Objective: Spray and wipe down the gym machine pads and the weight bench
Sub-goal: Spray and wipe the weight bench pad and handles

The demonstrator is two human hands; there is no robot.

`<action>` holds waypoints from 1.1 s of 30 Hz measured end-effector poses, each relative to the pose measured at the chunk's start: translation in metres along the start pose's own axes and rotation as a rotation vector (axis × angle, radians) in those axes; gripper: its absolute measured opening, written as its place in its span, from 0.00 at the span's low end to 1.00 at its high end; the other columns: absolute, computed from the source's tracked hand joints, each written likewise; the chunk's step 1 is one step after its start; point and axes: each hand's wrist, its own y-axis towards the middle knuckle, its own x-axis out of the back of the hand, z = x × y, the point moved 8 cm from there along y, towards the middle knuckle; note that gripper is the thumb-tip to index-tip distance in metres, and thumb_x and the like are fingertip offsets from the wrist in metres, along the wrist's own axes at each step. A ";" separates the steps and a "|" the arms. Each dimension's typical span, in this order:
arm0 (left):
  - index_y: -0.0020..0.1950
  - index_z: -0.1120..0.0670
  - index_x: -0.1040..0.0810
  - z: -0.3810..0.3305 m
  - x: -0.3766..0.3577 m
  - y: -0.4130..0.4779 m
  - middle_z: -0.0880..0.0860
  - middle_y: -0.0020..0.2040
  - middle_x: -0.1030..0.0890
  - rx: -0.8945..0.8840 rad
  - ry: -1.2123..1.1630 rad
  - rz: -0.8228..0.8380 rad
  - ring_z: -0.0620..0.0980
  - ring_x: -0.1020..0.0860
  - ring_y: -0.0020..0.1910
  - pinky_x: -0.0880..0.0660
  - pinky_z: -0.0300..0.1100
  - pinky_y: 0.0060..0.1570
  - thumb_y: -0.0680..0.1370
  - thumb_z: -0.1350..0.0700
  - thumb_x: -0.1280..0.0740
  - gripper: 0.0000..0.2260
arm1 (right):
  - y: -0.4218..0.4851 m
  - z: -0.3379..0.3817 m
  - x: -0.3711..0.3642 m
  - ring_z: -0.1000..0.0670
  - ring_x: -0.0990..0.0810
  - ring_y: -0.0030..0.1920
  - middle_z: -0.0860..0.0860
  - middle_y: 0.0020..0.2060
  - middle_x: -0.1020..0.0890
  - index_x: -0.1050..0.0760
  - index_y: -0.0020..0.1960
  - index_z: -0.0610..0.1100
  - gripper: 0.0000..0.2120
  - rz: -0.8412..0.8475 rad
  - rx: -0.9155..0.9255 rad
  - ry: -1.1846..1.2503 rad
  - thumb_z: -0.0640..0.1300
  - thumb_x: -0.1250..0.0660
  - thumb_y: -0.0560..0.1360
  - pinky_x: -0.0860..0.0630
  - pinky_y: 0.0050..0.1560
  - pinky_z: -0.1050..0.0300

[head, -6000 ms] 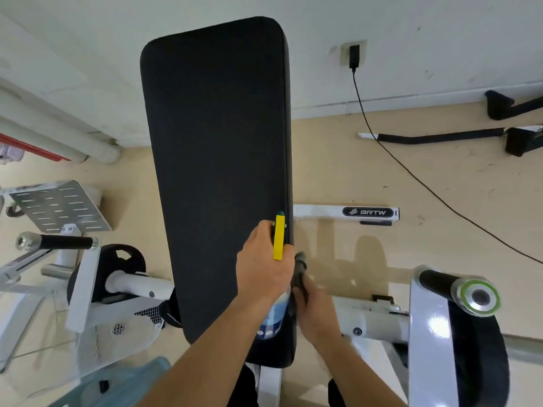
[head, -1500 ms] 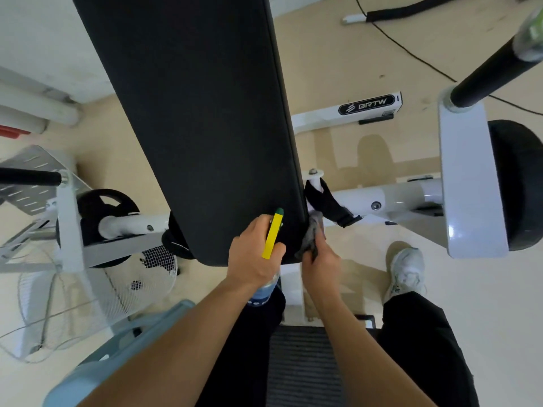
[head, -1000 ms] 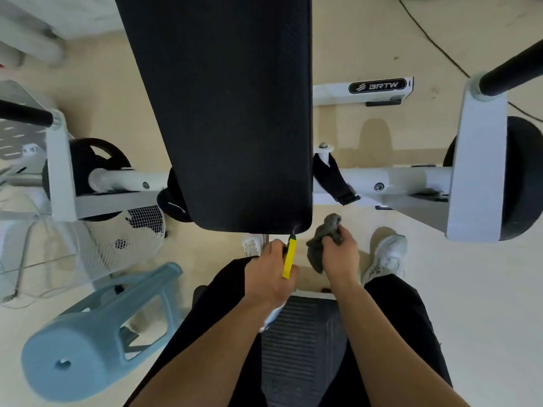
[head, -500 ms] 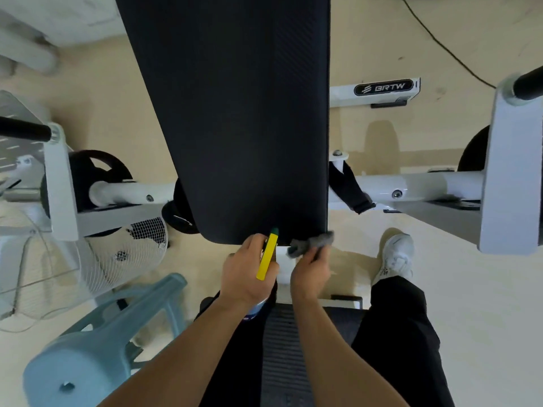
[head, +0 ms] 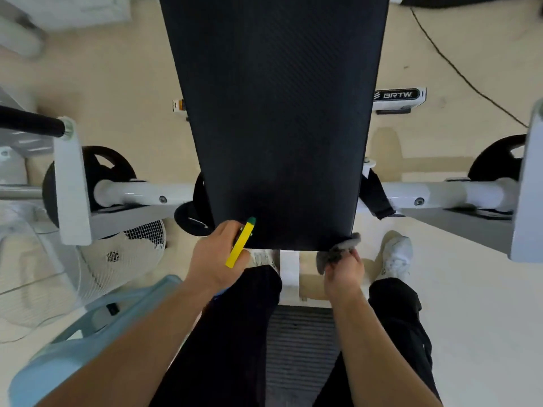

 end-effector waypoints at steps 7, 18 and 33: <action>0.51 0.56 0.25 0.015 -0.003 -0.024 0.47 0.39 0.27 0.147 -0.068 -0.081 0.56 0.28 0.30 0.33 0.45 0.33 0.69 0.49 0.39 0.15 | -0.015 -0.078 -0.045 0.51 0.21 0.40 0.48 0.47 0.21 0.27 0.61 0.45 0.15 -0.006 -0.203 -0.152 0.40 0.51 0.83 0.24 0.29 0.61; 0.52 0.57 0.23 0.045 0.016 -0.079 0.52 0.47 0.19 0.350 -0.106 -0.291 0.61 0.22 0.36 0.25 0.53 0.36 0.67 0.57 0.36 0.15 | -0.057 -0.128 -0.104 0.41 0.24 0.57 0.38 0.57 0.23 0.27 0.55 0.36 0.16 0.238 -0.257 -0.187 0.30 0.53 0.81 0.31 0.69 0.43; 0.55 0.60 0.23 -0.004 -0.012 -0.087 0.57 0.48 0.18 0.309 -0.222 -0.291 0.58 0.21 0.37 0.32 0.43 0.39 0.71 0.53 0.37 0.16 | 0.002 0.021 -0.001 0.50 0.24 0.32 0.39 0.42 0.23 0.28 0.45 0.42 0.07 0.059 0.134 -0.510 0.37 0.42 0.80 0.26 0.35 0.62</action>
